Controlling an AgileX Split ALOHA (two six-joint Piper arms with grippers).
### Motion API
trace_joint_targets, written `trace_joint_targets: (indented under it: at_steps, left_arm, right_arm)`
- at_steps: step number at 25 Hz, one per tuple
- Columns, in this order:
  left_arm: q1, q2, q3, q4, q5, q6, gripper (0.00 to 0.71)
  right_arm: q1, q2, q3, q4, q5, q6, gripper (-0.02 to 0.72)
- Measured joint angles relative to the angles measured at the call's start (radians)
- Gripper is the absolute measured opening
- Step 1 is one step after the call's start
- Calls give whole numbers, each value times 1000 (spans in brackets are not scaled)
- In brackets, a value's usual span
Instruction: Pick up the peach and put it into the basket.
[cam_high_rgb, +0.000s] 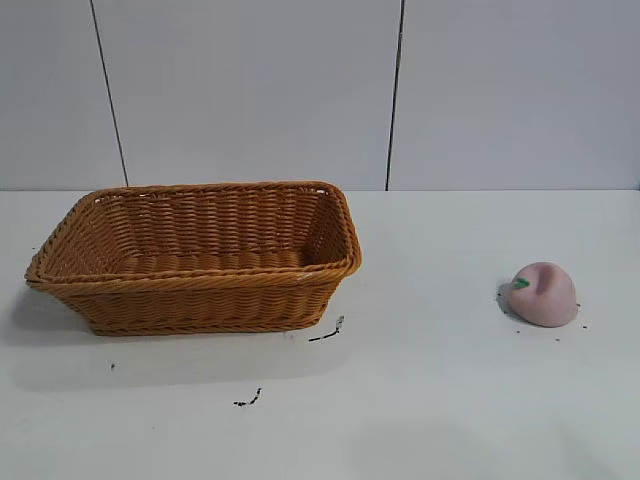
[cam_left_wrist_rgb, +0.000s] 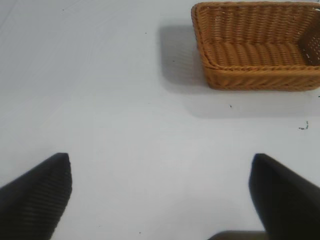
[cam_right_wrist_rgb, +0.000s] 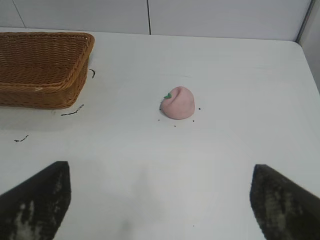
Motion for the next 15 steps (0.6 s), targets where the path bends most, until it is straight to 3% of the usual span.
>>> trace_joint_targets:
  at_steps: [11, 15]
  left_arm:
    - [0, 0, 0, 0, 0, 0, 693]
    - [0, 0, 0, 0, 0, 0, 693]
  right_arm:
    - [0, 0, 0, -3, 1, 2, 675]
    - [0, 76, -28, -12, -23, 46, 675]
